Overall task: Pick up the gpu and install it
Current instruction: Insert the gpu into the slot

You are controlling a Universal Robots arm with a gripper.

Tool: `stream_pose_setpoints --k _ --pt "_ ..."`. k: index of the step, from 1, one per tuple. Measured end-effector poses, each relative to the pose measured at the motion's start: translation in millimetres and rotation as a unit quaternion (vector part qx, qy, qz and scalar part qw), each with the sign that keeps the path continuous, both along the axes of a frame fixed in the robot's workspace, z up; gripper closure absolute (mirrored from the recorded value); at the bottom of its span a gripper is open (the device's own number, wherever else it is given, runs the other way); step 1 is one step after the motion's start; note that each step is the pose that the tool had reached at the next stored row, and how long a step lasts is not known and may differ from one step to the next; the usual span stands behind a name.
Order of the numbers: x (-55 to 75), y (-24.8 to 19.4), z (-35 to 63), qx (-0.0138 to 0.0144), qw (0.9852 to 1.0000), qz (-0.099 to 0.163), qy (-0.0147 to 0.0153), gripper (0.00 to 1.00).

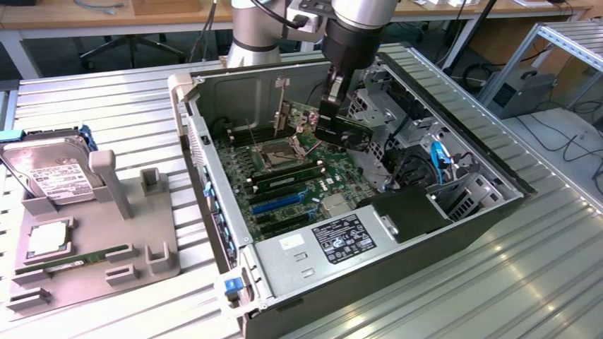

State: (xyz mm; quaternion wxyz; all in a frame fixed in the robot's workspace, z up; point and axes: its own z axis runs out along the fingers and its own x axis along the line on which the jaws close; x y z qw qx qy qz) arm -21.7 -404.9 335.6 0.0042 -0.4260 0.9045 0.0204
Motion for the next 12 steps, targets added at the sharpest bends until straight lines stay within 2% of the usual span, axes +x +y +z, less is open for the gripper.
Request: stream_pose_setpoints --k 12 --pt "0.0 0.0 0.0 -0.0001 0.9997 0.022 0.0000 0.73"
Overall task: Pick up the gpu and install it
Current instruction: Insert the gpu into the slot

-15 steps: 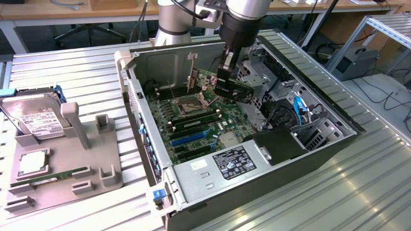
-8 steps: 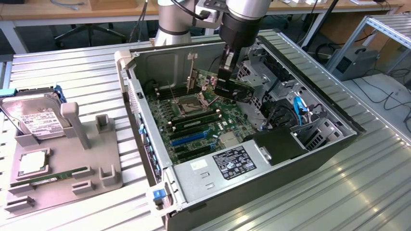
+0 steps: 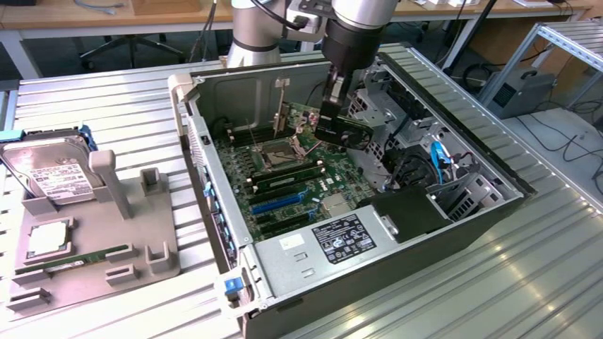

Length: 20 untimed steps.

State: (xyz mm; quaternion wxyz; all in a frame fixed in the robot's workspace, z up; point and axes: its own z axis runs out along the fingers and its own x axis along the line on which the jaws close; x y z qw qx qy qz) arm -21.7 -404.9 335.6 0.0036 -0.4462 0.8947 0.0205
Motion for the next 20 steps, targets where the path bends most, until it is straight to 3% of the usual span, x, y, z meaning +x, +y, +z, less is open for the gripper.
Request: stream_pose_setpoints --k 20 --pt "0.0 0.0 -0.1 -0.0001 0.9986 0.052 0.0000 0.73"
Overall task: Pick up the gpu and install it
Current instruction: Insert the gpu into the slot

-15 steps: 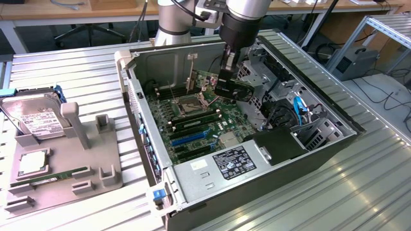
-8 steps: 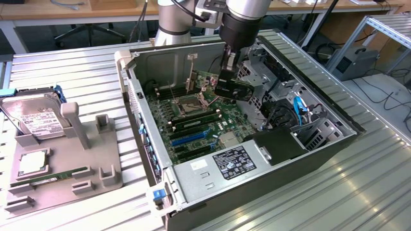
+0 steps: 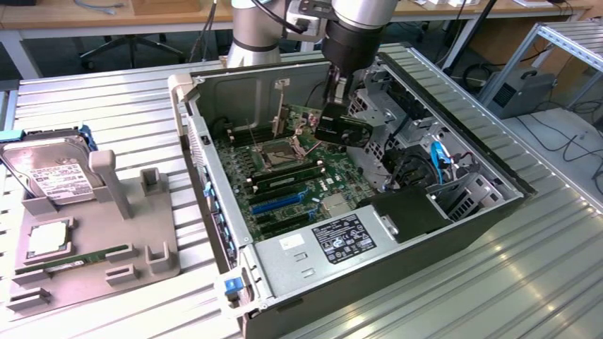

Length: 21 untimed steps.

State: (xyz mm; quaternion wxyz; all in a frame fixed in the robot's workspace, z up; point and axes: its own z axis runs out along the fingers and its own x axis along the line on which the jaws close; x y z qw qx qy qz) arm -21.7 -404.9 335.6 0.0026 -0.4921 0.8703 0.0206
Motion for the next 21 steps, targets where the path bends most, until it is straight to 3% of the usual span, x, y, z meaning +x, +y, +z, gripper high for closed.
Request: stream_pose_setpoints --k 21 --pt "0.0 0.0 0.0 -0.0001 0.9991 0.043 0.0000 0.73"
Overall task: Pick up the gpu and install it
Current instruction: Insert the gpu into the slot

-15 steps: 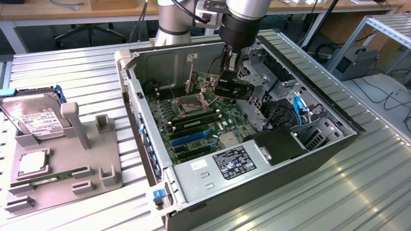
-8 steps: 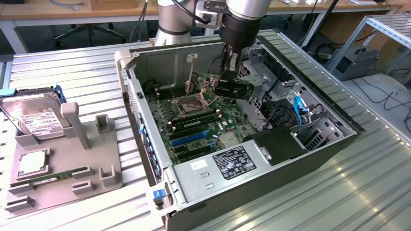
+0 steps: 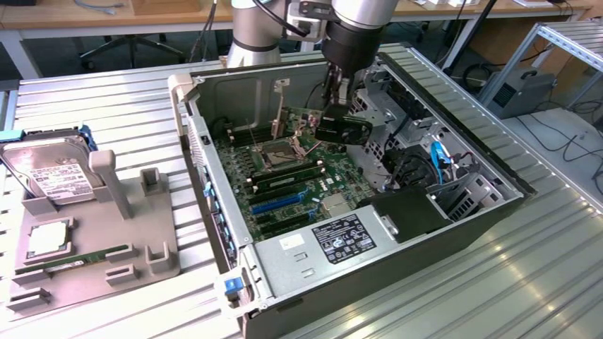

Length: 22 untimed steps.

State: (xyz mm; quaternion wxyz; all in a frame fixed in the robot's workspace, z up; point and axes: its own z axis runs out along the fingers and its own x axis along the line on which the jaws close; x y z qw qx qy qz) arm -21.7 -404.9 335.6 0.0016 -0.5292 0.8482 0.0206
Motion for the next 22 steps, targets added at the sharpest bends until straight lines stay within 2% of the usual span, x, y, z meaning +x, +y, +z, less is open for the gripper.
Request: stream_pose_setpoints --k 12,22 --pt "0.0 0.0 0.0 0.0000 0.9997 0.024 0.0000 0.73" --pt "0.0 0.0 0.0 0.0000 0.9988 0.048 0.0000 0.73"
